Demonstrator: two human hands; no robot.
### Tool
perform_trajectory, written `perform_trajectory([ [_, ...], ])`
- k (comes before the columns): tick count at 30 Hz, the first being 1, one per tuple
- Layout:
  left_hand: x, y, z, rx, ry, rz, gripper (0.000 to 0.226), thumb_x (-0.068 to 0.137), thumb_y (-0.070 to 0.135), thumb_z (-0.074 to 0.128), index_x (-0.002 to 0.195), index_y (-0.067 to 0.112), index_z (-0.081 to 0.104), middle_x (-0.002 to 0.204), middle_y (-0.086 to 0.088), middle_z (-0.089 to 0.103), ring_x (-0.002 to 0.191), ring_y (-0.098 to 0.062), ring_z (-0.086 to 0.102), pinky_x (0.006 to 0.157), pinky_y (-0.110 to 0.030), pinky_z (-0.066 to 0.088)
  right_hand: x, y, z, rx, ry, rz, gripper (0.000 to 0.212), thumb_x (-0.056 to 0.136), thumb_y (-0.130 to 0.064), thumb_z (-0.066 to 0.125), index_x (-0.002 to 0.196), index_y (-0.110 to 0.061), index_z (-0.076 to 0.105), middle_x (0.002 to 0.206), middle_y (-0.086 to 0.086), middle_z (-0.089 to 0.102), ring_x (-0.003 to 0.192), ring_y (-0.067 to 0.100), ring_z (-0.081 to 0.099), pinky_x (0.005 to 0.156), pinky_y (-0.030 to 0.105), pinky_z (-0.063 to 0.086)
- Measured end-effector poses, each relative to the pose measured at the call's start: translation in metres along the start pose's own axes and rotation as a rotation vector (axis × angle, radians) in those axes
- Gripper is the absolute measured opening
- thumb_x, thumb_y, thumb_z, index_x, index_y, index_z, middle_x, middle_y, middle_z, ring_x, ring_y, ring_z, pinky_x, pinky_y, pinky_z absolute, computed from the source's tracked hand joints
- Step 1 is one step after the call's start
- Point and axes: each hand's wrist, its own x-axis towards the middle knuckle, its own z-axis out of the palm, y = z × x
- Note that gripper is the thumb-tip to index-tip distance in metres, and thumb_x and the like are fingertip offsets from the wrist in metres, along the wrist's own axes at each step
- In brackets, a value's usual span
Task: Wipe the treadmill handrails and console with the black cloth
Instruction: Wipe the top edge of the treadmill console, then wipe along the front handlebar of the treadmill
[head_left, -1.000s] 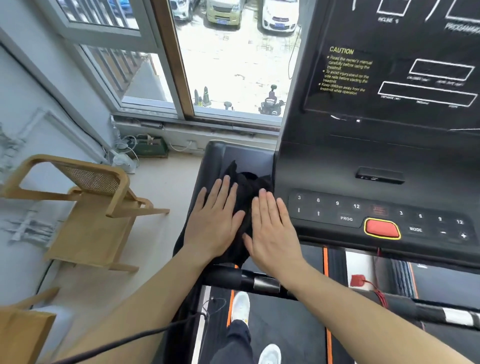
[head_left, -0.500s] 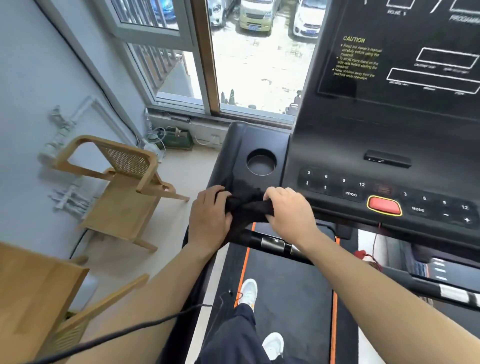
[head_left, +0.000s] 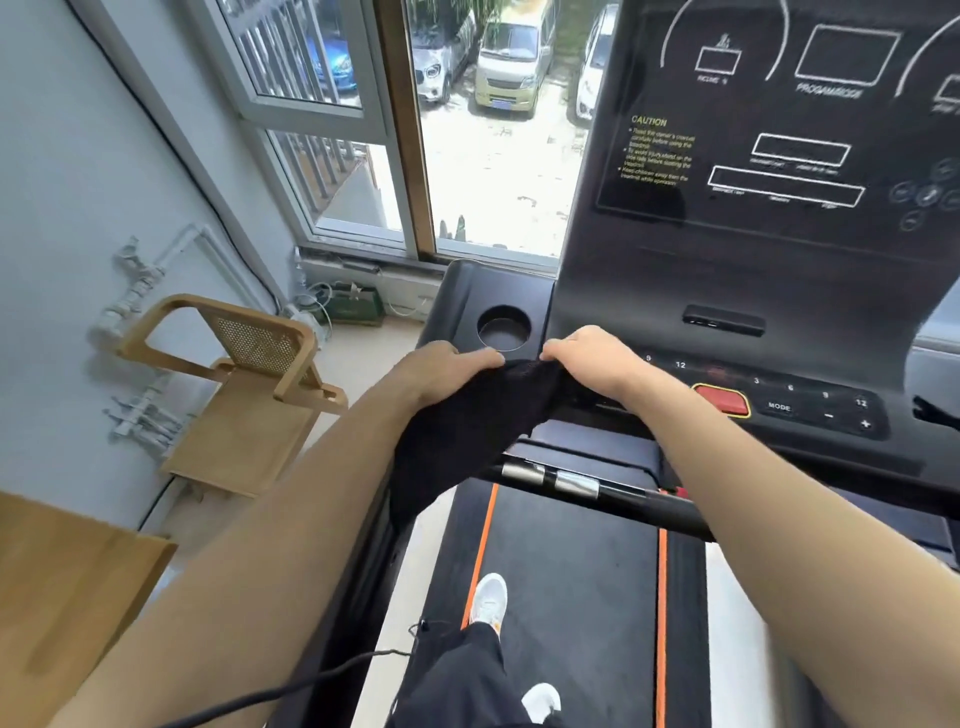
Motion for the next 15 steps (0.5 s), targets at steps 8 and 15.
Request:
perform_trajectory([
  [8,-0.003,0.032,-0.007,-0.36,0.288,0.393,0.037,0.082,-0.001,0.058,0.11,0.023,0.063,0.101,0.005,0.067,0.091,-0.011,0.062,0.069,-0.017,0.042,-0.02,0.001,-0.038,0.448,0.208,-0.283,0.018,0.08,-0.015,0.062,0.069,-0.027,0.069,0.069,-0.007,0.064,0.067,0.014,0.055,0.059,0.029,0.045],
  [15,-0.016,-0.019,0.024,0.092,0.315,0.52,0.045,0.075,0.006,0.064,0.113,0.03,0.061,0.09,0.015,0.054,0.082,-0.009,0.057,0.077,-0.029,0.048,-0.044,0.045,0.009,0.073,0.05,-0.262,0.014,0.074,-0.012,0.062,0.08,-0.024,0.059,0.075,-0.005,0.068,0.062,0.017,0.061,0.064,0.033,0.051],
])
